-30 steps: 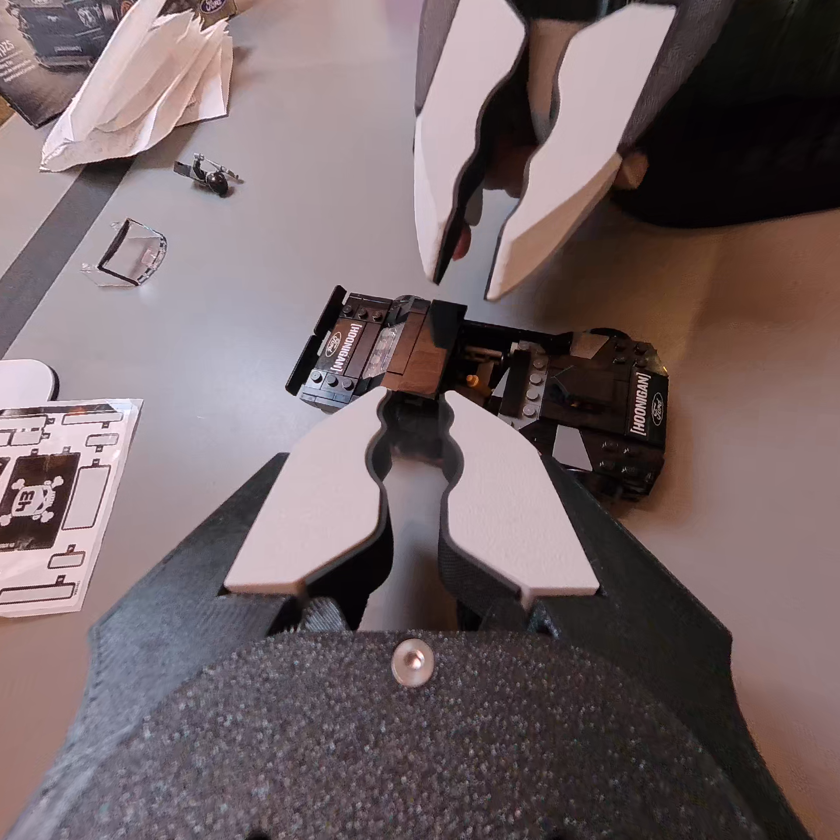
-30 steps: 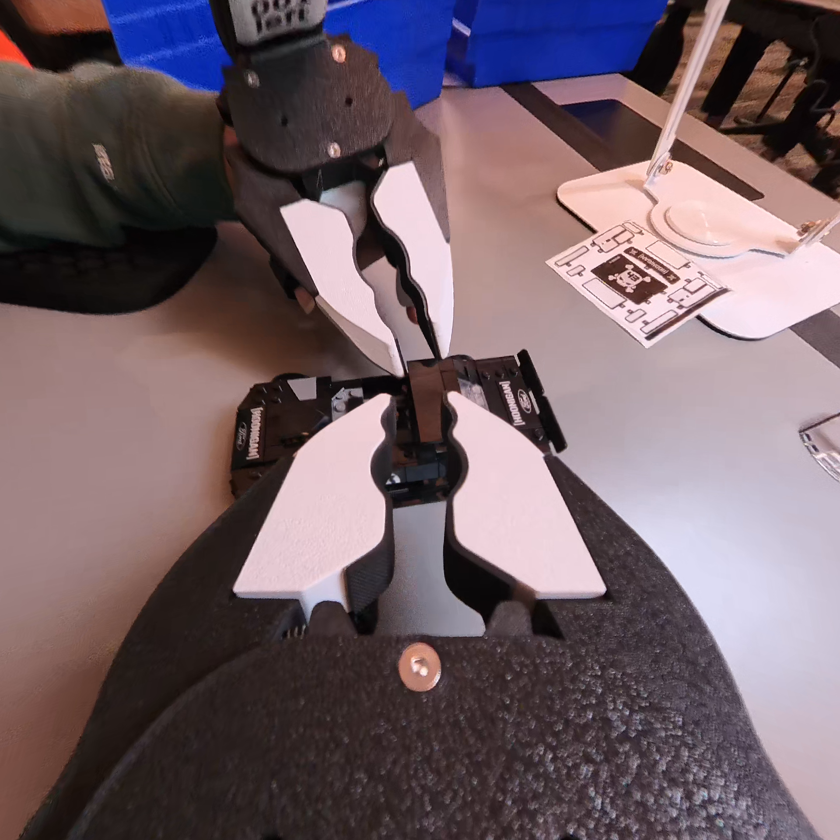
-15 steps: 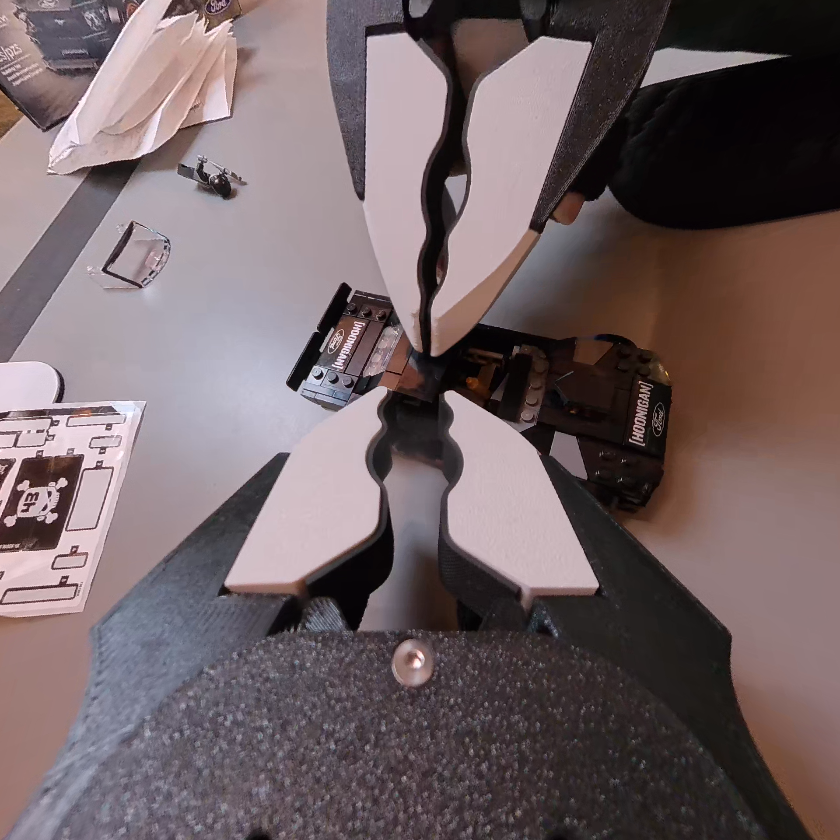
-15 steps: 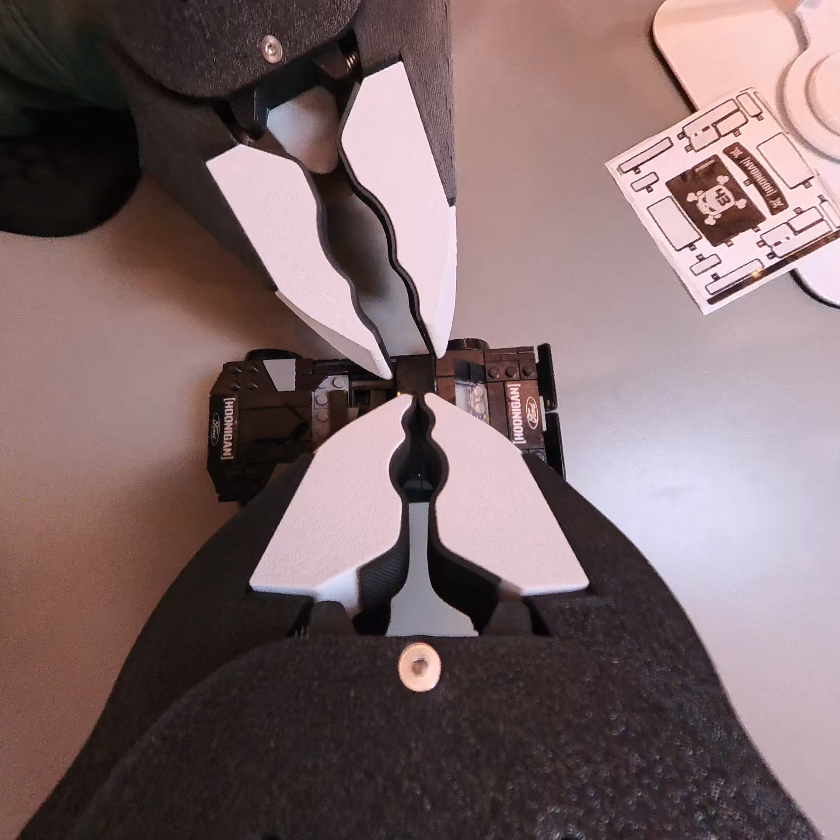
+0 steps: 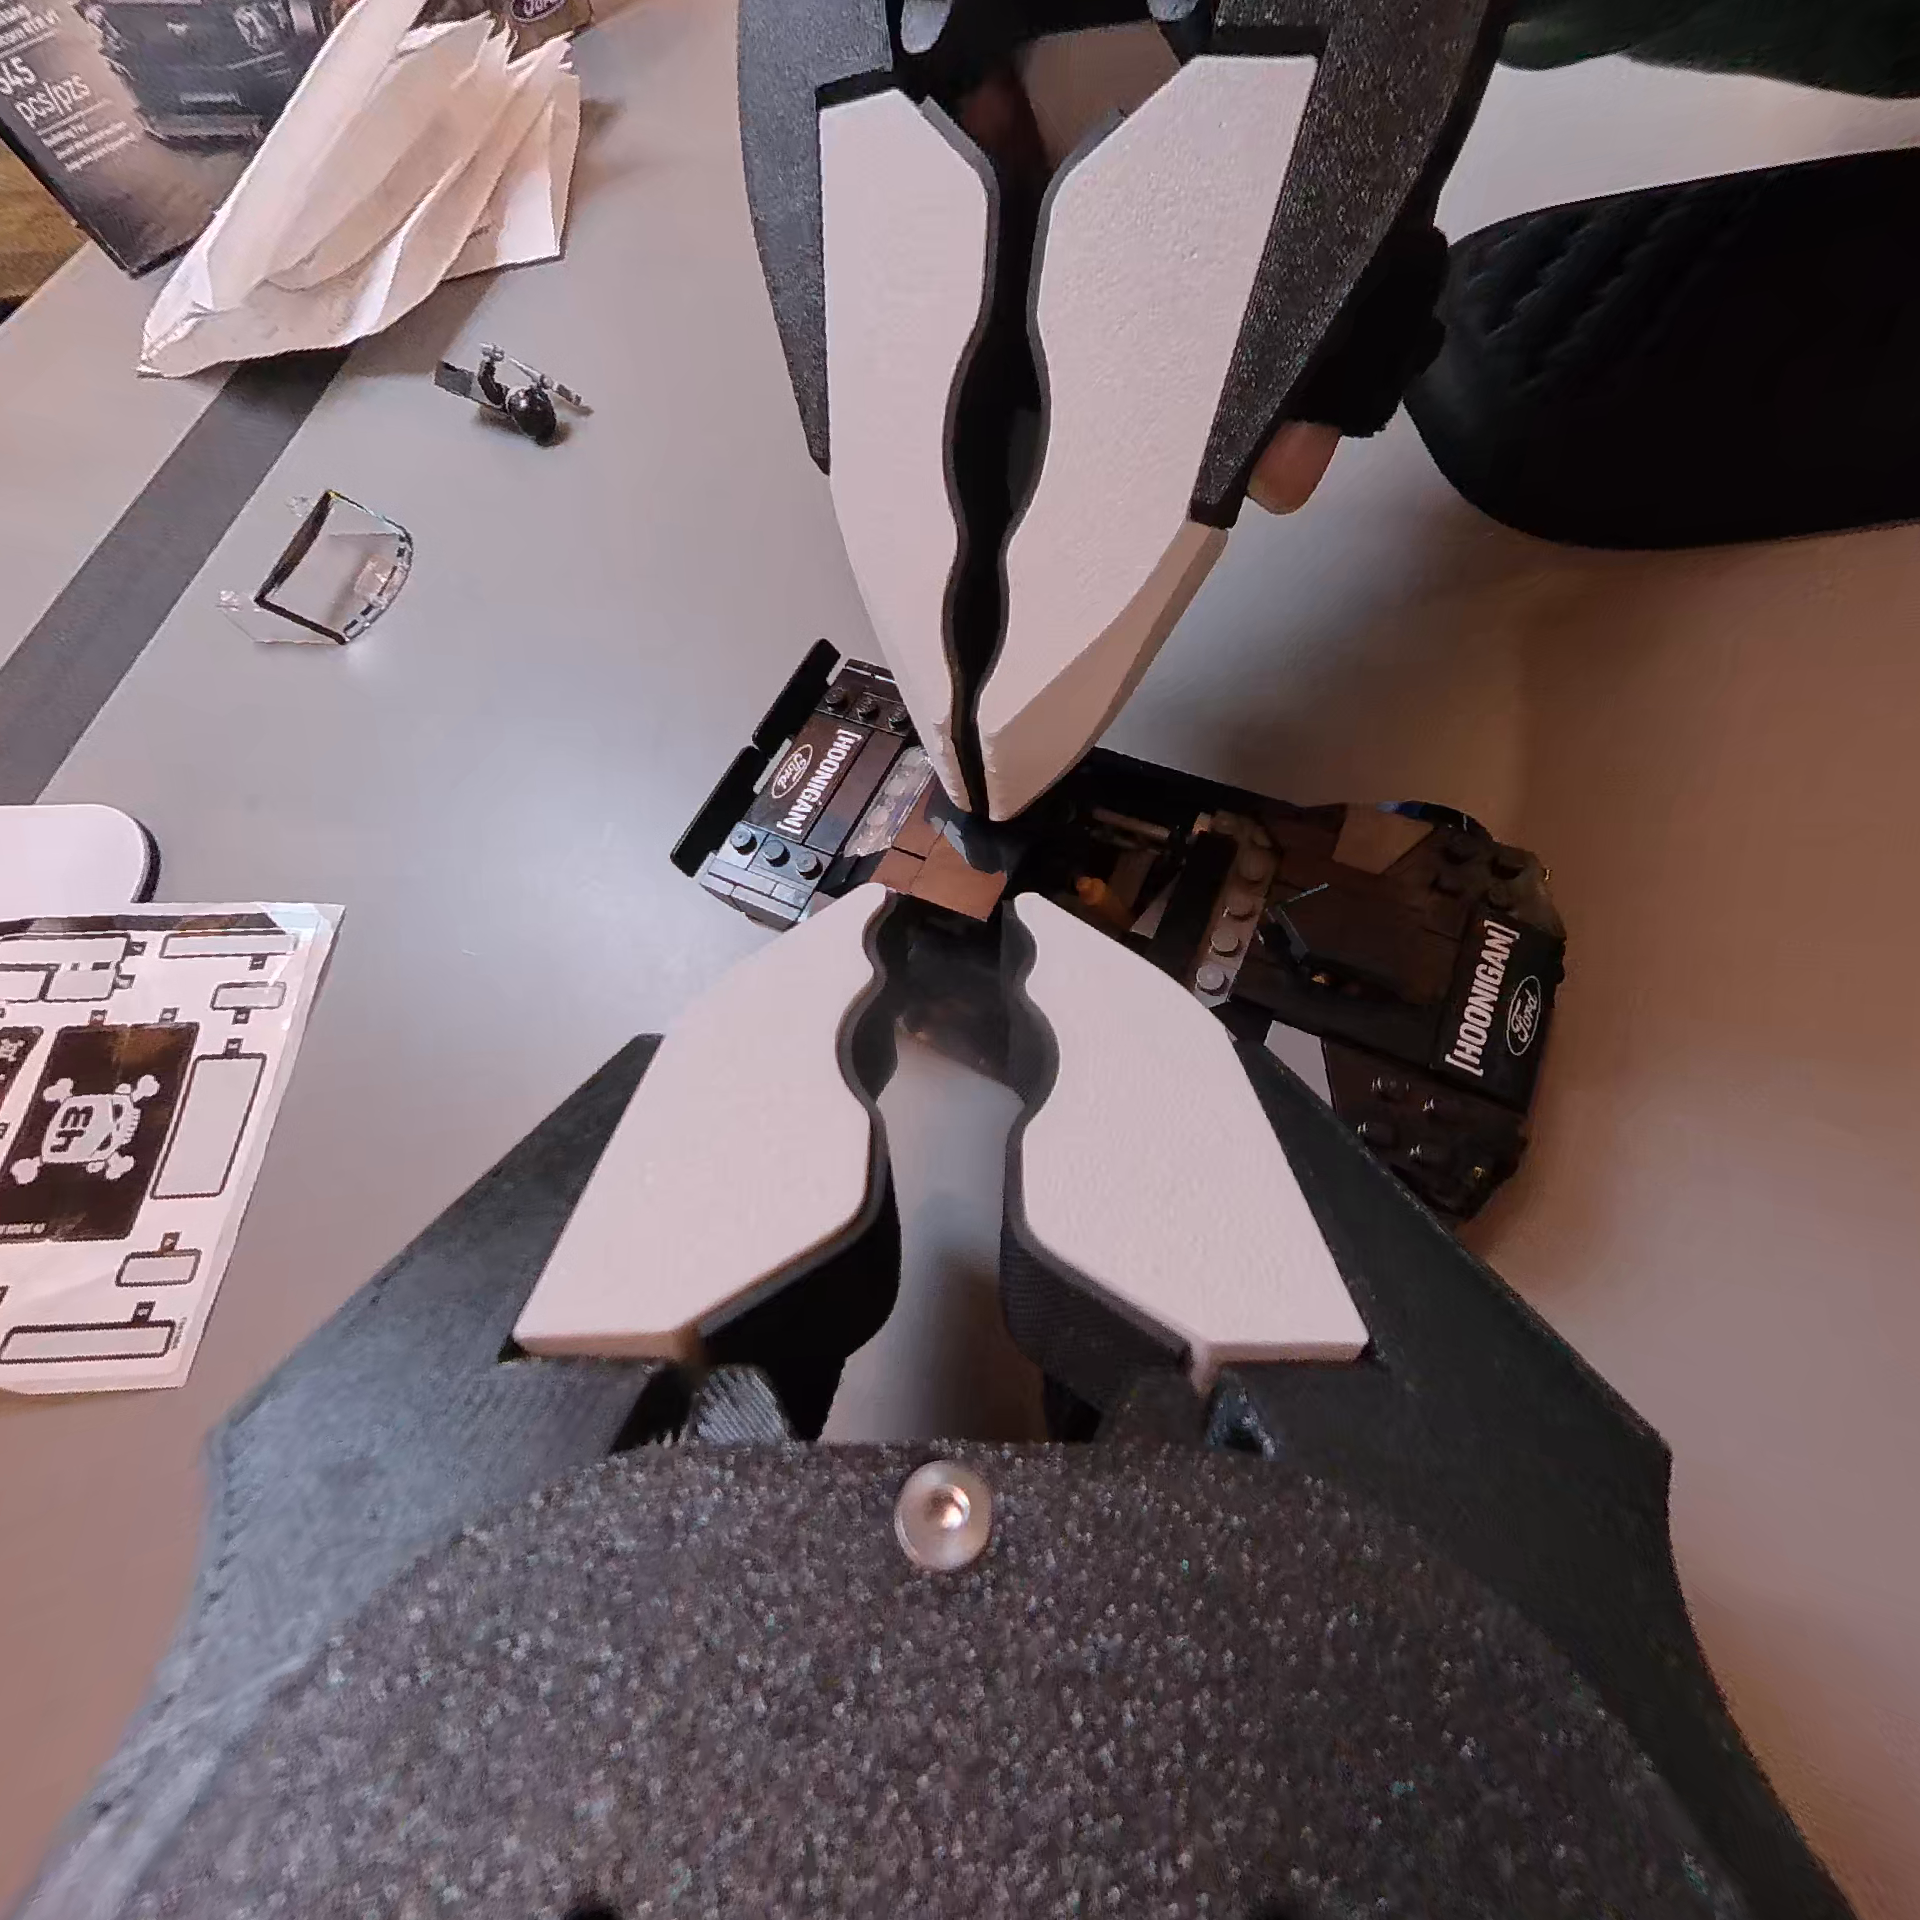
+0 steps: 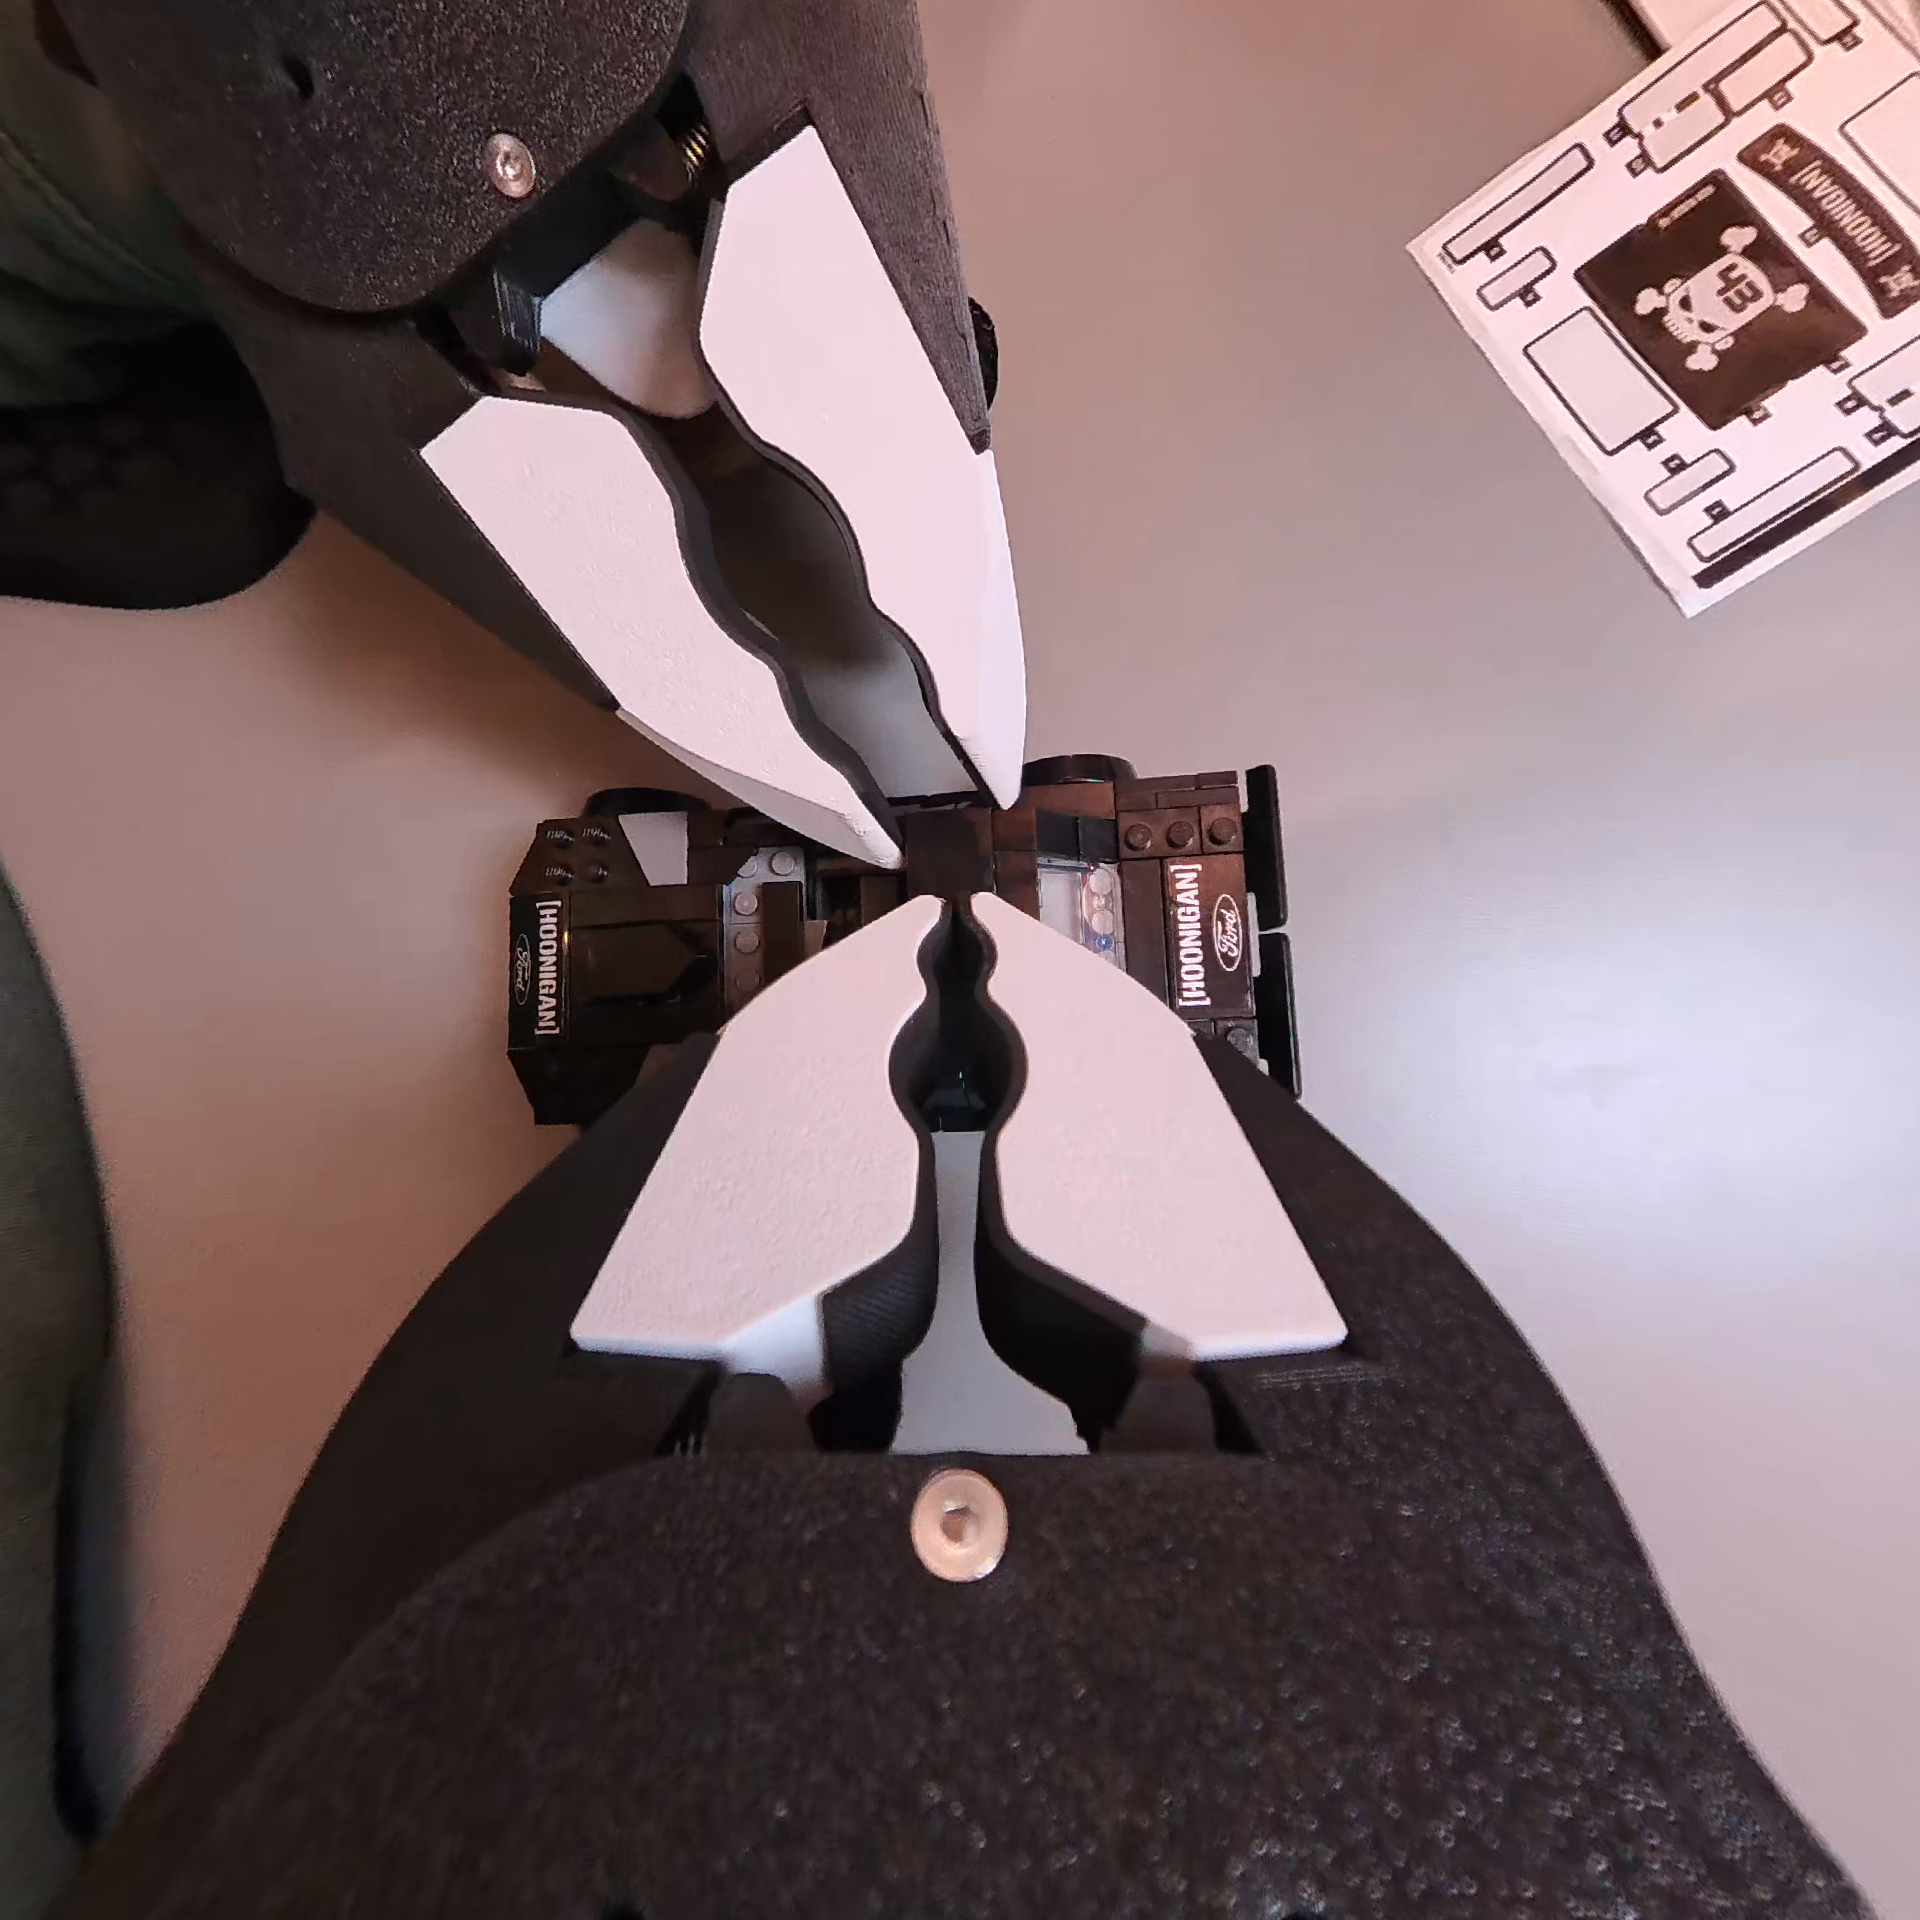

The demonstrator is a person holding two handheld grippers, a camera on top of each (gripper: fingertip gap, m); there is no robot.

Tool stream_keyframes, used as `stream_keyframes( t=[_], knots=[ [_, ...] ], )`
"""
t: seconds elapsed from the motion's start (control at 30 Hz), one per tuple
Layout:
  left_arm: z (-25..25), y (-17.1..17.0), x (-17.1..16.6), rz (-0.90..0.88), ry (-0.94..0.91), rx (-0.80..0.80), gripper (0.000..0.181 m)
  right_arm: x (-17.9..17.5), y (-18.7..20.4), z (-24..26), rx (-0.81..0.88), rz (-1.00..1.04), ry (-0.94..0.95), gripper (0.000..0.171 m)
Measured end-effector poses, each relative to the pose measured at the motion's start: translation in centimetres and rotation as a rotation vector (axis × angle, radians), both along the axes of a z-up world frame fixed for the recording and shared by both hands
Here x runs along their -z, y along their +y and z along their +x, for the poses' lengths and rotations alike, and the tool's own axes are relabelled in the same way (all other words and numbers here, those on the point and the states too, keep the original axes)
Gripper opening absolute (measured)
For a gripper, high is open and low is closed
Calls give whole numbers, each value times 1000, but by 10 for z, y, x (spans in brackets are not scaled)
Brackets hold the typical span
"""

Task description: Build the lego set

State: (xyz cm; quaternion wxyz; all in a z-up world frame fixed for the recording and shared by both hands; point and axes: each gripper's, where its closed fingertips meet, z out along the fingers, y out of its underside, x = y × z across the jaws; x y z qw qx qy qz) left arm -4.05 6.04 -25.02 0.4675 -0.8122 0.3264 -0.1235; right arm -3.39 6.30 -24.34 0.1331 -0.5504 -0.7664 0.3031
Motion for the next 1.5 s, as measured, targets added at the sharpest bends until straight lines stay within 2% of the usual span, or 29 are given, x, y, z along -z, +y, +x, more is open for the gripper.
stream_keyframes(
  t=[0.57,0.67,0.73,0.83,1.1,1.3,1.5],
  knots=[
    [0,0,0,-2,4,-9,18,1,0,-2,23,37,-83,0],
    [0,0,0,-3,8,-7,18,-2,1,-5,32,29,-28,0],
    [1,0,1,-5,14,-7,18,-18,4,-6,75,-52,54,0],
    [2,0,2,-4,20,-6,18,-33,20,6,110,-50,101,0],
    [2,0,2,-10,18,-8,19,-1,7,24,79,-6,11,0],
    [2,0,3,-10,21,-12,20,1,9,23,83,6,-29,0],
    [1,1,3,-12,24,-16,19,1,8,21,114,-69,-110,0]
  ],
)
